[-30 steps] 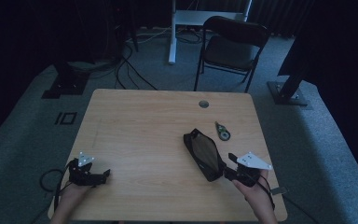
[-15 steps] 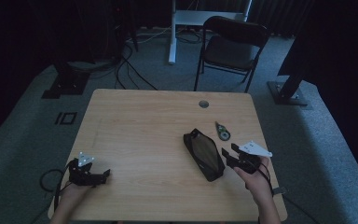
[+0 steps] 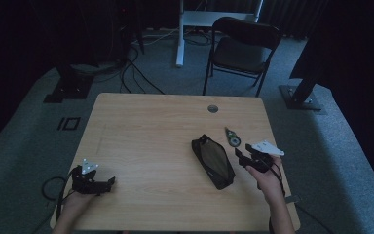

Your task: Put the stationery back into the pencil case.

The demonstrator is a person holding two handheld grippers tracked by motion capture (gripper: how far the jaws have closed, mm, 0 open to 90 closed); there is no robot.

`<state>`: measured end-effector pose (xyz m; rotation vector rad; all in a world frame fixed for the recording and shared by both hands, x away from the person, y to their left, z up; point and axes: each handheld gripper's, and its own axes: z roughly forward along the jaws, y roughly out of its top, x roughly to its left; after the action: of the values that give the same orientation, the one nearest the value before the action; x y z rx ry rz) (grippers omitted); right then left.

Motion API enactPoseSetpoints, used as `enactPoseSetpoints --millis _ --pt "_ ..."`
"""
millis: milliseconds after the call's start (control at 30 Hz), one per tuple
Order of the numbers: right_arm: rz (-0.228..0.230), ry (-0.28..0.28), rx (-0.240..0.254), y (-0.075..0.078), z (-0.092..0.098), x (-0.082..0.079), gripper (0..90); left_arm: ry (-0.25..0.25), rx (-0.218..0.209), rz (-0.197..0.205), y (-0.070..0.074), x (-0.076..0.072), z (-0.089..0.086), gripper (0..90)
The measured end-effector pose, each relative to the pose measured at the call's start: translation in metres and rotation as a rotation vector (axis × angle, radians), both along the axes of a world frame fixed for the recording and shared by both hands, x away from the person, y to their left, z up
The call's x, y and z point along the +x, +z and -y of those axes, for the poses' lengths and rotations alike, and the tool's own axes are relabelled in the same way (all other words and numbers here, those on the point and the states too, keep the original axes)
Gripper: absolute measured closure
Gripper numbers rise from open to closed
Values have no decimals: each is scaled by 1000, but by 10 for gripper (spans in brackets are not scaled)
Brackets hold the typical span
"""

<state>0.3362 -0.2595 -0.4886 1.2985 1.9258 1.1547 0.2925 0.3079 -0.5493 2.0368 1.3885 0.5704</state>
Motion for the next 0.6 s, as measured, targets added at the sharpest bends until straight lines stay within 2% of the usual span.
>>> enactPoseSetpoints --millis 400,600 --pt "-10 -24 -1 -6 2 32 436 0 0 -1 0 0 0 2" --pt "-26 -41 -4 -13 1 49 370 0 0 -1 0 0 0 2"
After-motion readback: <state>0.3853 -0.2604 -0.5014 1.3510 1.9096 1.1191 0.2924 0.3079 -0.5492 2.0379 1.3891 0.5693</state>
